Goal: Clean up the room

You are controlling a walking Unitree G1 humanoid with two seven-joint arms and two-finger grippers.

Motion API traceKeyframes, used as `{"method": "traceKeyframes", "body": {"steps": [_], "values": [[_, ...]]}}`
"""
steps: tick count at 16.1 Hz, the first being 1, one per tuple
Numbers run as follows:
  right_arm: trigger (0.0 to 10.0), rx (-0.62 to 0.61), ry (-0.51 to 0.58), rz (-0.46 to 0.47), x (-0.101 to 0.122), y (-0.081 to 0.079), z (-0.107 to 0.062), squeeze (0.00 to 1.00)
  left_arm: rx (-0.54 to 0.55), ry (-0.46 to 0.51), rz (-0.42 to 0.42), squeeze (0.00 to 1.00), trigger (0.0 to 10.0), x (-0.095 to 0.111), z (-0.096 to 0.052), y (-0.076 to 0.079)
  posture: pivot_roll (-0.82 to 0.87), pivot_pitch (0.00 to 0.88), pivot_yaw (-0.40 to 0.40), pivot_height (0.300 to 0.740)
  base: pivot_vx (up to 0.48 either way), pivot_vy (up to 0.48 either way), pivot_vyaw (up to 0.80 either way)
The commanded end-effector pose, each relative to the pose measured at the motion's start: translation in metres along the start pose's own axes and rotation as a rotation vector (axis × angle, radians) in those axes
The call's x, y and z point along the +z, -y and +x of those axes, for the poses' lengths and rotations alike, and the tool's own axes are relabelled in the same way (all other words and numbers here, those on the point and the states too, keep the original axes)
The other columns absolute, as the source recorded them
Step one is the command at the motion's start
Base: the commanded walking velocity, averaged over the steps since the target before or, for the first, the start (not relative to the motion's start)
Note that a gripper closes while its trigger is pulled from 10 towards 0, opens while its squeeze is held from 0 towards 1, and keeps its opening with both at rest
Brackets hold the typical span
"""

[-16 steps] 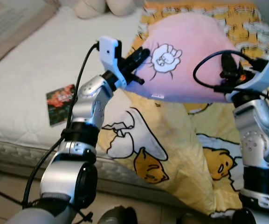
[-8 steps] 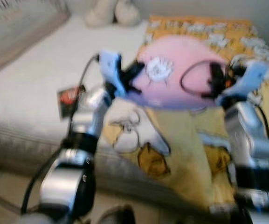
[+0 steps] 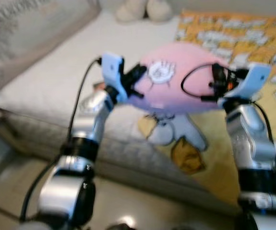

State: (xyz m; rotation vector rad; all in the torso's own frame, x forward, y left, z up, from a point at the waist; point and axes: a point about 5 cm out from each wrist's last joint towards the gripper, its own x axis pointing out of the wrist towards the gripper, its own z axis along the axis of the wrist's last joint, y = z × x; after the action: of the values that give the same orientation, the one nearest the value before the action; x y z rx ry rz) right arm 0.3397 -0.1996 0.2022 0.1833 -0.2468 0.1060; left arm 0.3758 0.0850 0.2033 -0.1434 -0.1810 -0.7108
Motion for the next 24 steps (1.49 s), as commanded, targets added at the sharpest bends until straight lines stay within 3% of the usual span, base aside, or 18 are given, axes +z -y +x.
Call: {"method": "traceKeyframes", "body": {"steps": [1,15,20,24], "values": [[0.0,-0.002,0.049,-0.009,0.009,0.0,0.003,0.0,0.011,0.018,0.031,0.0,0.0,0.008,-0.003,-0.006,-0.07,0.0,0.085,0.74,0.0,0.48,0.0],[0.0,0.031,0.051,-0.034,0.003,-0.008,0.008,0.0,0.054,0.003,0.082,0.0,0.0,0.009,-0.01,-0.02,-0.05,0.0,0.071,0.74,0.0,0.472,0.0],[0.0,0.051,0.067,-0.071,0.007,-0.012,0.013,0.0,0.1,0.004,0.211,0.0,0.0,0.02,-0.003,-0.022,-0.04,0.0,0.064,0.74,0.067,0.0,0.0],[0.0,0.052,0.055,-0.068,0.001,-0.015,0.011,0.0,0.098,-0.002,0.222,0.0,0.0,0.02,-0.001,-0.021,-0.04,0.0,0.071,0.74,0.48,0.0,0.0]]}}
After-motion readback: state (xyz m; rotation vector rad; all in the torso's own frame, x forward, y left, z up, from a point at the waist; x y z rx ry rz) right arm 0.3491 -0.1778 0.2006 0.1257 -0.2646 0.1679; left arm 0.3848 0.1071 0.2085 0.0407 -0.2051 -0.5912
